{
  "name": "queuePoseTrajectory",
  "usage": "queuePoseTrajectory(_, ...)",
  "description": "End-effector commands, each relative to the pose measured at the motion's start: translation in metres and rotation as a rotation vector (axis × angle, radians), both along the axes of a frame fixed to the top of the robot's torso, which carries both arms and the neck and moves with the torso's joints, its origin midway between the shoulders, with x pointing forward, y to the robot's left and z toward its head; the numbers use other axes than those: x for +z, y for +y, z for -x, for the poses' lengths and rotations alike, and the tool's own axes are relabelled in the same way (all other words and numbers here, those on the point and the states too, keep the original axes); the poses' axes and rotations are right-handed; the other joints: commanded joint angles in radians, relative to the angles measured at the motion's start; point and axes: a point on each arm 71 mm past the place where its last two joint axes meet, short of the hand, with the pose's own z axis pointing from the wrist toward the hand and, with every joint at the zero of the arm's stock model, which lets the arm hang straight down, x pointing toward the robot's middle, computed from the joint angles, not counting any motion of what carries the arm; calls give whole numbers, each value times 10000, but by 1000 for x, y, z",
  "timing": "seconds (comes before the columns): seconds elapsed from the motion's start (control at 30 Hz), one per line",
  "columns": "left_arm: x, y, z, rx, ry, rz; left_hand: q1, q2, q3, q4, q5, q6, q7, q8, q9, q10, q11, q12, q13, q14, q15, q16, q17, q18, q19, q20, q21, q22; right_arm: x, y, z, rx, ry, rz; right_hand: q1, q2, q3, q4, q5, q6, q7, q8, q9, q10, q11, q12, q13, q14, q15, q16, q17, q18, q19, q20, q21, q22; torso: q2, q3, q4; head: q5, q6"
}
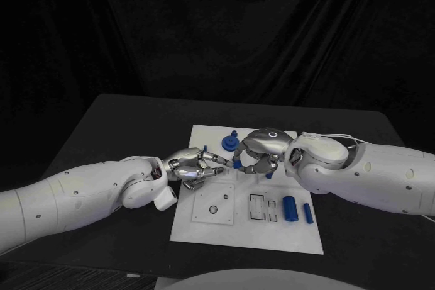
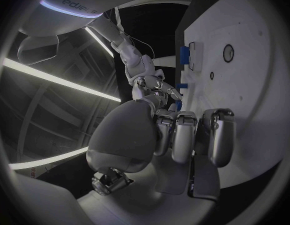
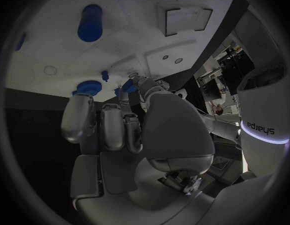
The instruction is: Assemble the parts on the task board
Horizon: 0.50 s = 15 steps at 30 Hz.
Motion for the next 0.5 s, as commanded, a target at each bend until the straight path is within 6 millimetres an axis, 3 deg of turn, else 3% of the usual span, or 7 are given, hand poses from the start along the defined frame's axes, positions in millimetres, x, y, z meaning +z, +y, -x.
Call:
queuePoseTrajectory(0.03, 0, -2, 1, -76, 49, 54, -101, -4, 44, 23, -23, -40, -5, -35, -8, 1044, -75, -12, 2623, 1019, -65, 27, 2632, 39, -65, 19, -51, 1531, -2, 1, 1, 59, 53, 81, -38, 88, 20, 54, 60, 140, -97, -15, 350, 1073, 73, 24, 2631, 611, 52, -24, 441, -26, 22, 64, -3, 1634, -2, -4, -1, 1, -12)
queuePoseTrajectory(0.5, -3, -3, 0, -124, 183, -102, -132, 3, 100, -7, -35, -229, -14, -120, -39, 1044, -86, -12, 2623, 1019, -74, 27, 2632, 44, -93, 9, -59, 1521, -1, 4, 2, 154, -28, -54, -40, 78, 42, 58, 74, 141, -98, -45, 306, 1073, 70, 24, 2631, 609, 51, -35, 432, -26, 25, 66, 3, 1635, 2, 2, 1, -16, -53)
